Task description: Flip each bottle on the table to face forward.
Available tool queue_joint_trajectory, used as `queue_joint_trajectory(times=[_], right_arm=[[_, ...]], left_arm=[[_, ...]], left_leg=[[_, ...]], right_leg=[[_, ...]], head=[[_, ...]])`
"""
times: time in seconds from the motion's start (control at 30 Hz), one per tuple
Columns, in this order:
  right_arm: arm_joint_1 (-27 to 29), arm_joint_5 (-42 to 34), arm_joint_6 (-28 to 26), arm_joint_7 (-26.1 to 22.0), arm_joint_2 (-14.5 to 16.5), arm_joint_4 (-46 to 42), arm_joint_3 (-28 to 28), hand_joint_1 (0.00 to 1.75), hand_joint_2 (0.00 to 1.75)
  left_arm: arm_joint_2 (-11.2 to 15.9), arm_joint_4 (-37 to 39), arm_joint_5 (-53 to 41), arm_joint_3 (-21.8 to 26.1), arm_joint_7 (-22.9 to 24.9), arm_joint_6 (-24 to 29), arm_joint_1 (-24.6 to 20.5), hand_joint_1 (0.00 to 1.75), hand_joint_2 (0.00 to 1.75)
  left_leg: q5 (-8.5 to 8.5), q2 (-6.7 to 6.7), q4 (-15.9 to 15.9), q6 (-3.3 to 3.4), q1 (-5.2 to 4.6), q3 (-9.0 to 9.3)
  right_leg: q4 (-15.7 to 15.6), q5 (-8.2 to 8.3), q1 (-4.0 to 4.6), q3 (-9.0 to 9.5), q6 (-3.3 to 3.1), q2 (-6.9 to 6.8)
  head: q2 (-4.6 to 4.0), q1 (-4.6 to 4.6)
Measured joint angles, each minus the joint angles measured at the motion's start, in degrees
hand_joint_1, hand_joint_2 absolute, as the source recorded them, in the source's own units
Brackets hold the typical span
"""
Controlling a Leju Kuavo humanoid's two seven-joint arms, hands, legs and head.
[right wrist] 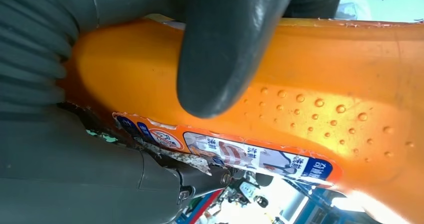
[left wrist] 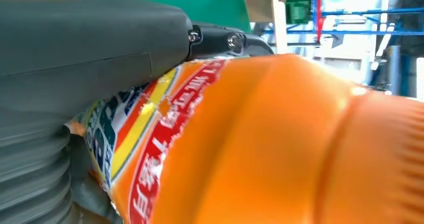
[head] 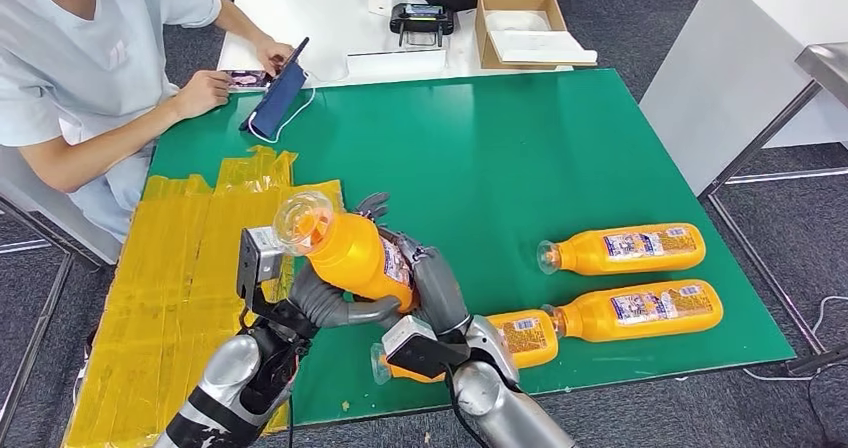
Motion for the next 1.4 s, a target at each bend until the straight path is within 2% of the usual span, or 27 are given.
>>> queue_joint_trajectory(times=[0.53, 1.23, 1.27, 1.37, 1.4], right_arm=[[-0.8, -0.5, -1.0, 0.3, 0.0, 2.7, 0.7, 1.75, 1.75], [-0.9, -0.4, -1.3, 0.4, 0.1, 4.6, 0.7, 1.75, 1.75], [-0.9, -0.4, -1.3, 0.5, 0.1, 4.7, 0.7, 1.75, 1.75], [-1.1, -0.3, -1.4, 0.6, 0.2, 4.9, 0.7, 1.75, 1.75], [-1.1, -0.3, -1.4, 0.6, 0.2, 5.0, 0.7, 1.75, 1.75]], left_arm=[[0.0, -3.6, 2.6, 1.2, -0.5, 2.6, 0.6, 0.00, 1.75], [0.0, -4.3, 2.7, 1.5, -0.5, 2.7, 0.8, 0.00, 1.75], [0.0, -4.3, 2.7, 1.5, -0.5, 2.7, 0.8, 0.14, 1.75], [0.0, -4.3, 2.5, 1.4, -0.6, 2.6, 0.8, 1.45, 1.75], [0.0, -4.3, 2.3, 1.4, -0.6, 2.4, 0.8, 1.75, 1.75]], left_leg=[[0.00, 0.00, 0.0, 0.00, 0.00, -0.03], [0.00, 0.00, 0.0, 0.00, 0.00, -0.04], [0.00, 0.00, 0.0, 0.00, 0.00, -0.04], [0.00, 0.00, 0.0, 0.00, 0.00, -0.04], [0.00, 0.00, 0.0, 0.00, 0.00, -0.04]], right_leg=[[0.0, 0.00, 0.00, -0.02, 0.00, 0.00], [0.0, 0.00, 0.00, -0.04, 0.00, 0.00], [0.0, 0.00, 0.00, -0.05, 0.00, 0.00], [0.0, 0.00, 0.00, -0.05, 0.00, 0.00], [0.0, 0.00, 0.00, -0.06, 0.00, 0.00]], head=[[0.00, 0.01], [0.00, 0.00], [0.00, 0.00], [0.00, 0.00], [0.00, 0.01]])
